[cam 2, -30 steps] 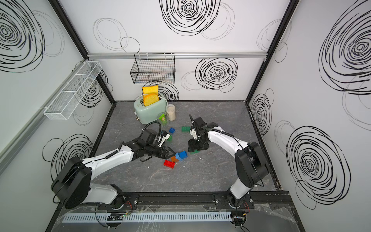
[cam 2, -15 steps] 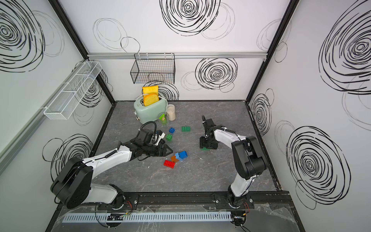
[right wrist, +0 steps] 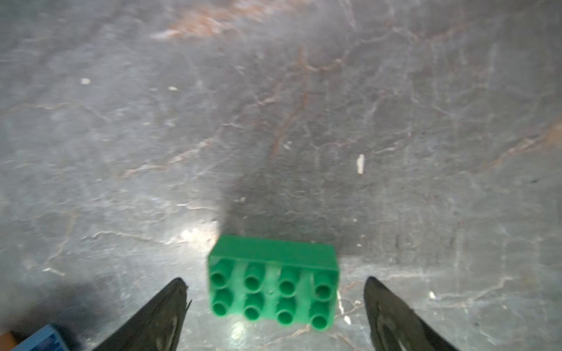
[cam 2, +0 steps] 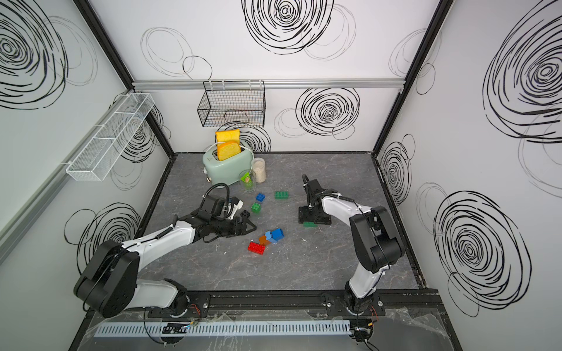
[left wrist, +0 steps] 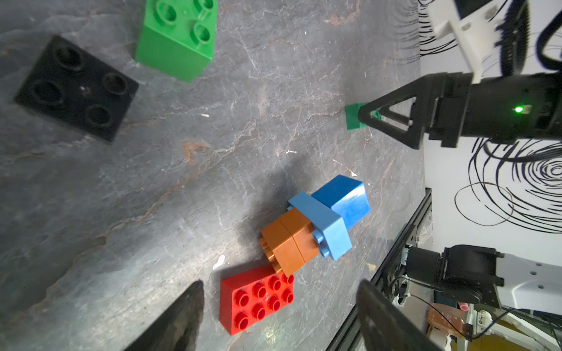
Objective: Assemble the letter f with lego
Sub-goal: Adjust the lego brick at the center of the board.
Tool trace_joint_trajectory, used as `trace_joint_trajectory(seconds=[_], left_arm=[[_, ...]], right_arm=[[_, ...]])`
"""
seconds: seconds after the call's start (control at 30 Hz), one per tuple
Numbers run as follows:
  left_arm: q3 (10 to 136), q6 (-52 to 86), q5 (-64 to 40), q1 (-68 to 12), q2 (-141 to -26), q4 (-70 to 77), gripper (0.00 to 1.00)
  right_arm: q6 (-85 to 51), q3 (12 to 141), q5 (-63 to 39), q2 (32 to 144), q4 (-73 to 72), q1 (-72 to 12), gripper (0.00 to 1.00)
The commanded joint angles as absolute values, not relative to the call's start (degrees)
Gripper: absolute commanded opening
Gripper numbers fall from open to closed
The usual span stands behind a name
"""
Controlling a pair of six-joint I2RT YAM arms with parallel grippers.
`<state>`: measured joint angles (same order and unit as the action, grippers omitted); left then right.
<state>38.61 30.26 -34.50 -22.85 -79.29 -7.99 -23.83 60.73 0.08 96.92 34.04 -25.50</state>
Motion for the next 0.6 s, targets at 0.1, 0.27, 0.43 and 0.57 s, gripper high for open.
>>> trace_joint_trajectory(seconds=[0.1, 0.27, 0.43, 0.57], left_arm=[[36.5, 35.0, -37.3, -21.9, -78.5, -5.7, 0.81], [35.6, 38.3, -36.0, -21.9, -78.4, -4.3, 0.80], [34.7, 41.1, -38.1, -22.7, -78.2, -2.9, 0.80], [33.8, 43.6, -39.4, -25.0, -78.7, -0.2, 0.80]], right_arm=[[-22.3, 69.9, -0.8, 94.5, 39.3, -37.7, 0.92], [-23.6, 72.1, -9.2, 97.5, 38.7, -43.0, 0.97], [-24.8, 71.9, -10.8, 99.4, 38.7, -46.1, 0.99], [-25.8, 70.8, -10.9, 99.7, 38.2, -47.2, 0.99]])
